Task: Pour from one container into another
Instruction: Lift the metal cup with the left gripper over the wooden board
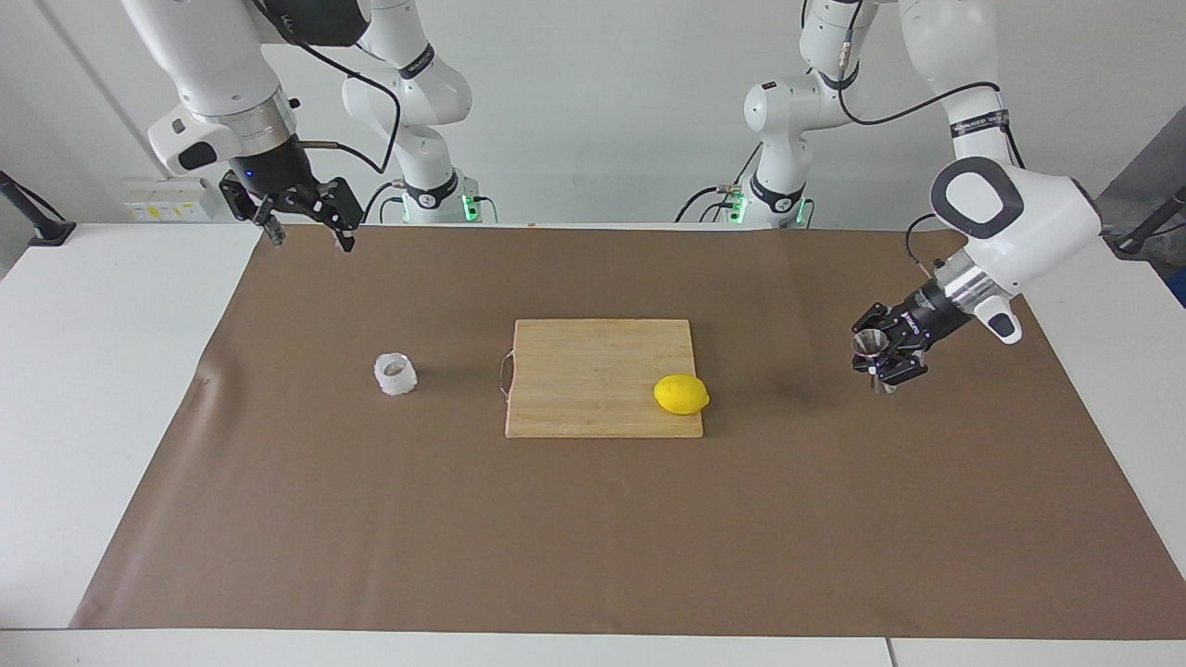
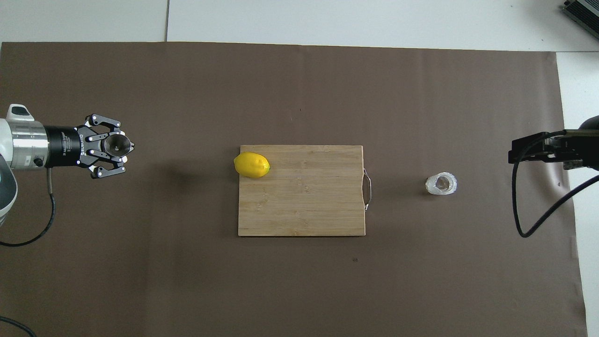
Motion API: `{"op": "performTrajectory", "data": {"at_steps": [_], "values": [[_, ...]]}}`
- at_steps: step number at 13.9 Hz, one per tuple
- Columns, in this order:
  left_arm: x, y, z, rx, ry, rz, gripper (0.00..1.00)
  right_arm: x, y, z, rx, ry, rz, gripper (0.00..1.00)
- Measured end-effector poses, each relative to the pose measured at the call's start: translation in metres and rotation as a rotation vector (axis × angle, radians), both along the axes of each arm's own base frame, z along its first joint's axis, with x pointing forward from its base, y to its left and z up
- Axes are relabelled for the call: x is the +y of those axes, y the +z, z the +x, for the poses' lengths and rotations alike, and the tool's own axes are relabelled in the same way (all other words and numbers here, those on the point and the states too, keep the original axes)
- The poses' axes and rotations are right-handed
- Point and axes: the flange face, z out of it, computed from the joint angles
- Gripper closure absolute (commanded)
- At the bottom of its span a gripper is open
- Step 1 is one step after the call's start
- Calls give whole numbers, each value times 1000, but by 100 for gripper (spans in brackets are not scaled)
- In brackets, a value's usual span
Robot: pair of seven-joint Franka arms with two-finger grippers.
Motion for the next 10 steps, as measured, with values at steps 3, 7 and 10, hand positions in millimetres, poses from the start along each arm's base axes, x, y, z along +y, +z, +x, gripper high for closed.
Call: {"op": "performTrajectory", "data": {"at_steps": [3, 7, 10], "values": [[-39, 13, 4, 61, 90, -149, 100, 0, 0, 0, 0, 0, 0, 0], [-108, 18, 1, 143, 167, -235, 100, 0, 0, 0, 0, 0, 0, 0], [-186, 6, -15, 114, 264, -263, 100, 0, 0, 0, 0, 0, 0, 0]]}}
